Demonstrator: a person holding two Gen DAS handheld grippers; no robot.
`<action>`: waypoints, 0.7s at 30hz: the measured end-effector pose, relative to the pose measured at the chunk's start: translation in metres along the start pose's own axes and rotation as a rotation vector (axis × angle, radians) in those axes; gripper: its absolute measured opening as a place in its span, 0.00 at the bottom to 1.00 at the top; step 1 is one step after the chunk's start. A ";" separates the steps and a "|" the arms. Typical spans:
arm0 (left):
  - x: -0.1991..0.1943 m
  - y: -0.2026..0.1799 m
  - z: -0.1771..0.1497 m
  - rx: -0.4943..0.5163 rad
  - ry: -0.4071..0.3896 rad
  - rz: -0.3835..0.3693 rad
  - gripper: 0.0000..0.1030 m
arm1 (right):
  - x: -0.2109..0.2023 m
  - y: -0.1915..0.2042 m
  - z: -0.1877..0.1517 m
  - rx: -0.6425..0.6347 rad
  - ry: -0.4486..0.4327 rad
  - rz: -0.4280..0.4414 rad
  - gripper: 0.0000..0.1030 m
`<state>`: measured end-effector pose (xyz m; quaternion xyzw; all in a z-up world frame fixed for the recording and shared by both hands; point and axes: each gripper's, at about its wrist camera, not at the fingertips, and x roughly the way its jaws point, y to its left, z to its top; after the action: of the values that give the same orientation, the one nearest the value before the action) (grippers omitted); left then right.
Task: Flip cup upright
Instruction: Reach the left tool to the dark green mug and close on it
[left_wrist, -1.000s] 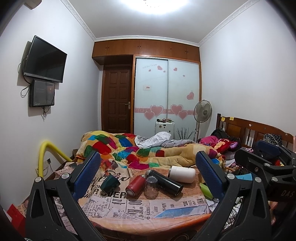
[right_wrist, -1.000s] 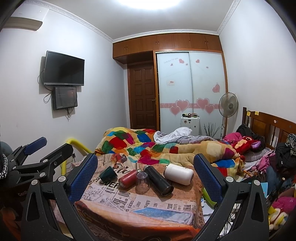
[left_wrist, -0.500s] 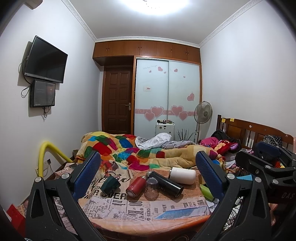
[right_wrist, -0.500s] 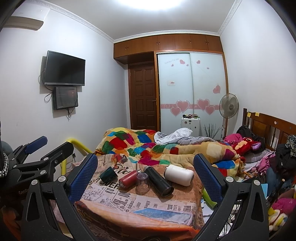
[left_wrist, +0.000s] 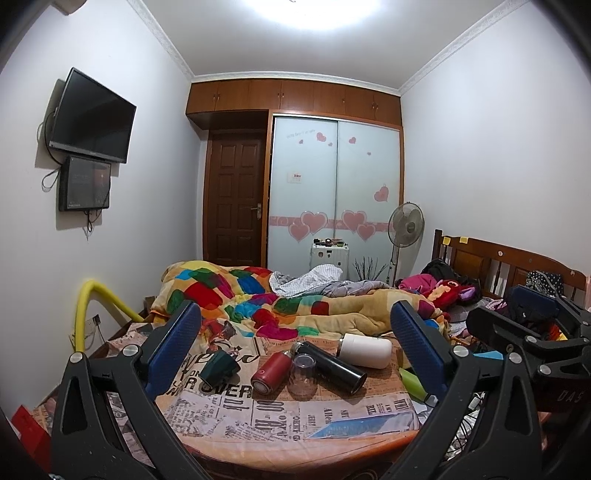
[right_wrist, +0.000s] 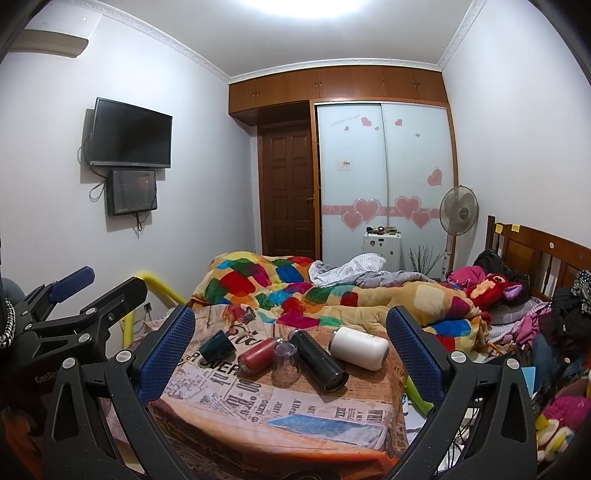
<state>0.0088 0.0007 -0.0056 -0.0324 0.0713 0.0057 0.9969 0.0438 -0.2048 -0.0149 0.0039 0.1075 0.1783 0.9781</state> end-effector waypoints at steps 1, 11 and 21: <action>0.002 0.001 -0.001 -0.003 0.004 -0.001 1.00 | 0.001 0.000 -0.001 0.000 0.003 -0.001 1.00; 0.057 0.029 -0.014 -0.045 0.138 0.032 1.00 | 0.032 -0.002 -0.006 0.003 0.058 -0.010 1.00; 0.176 0.107 -0.062 -0.129 0.382 0.109 1.00 | 0.094 -0.017 -0.025 0.031 0.193 -0.033 1.00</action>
<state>0.1722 0.1043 -0.0989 -0.0928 0.2604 0.0577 0.9593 0.1305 -0.1889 -0.0595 0.0001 0.2040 0.1602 0.9658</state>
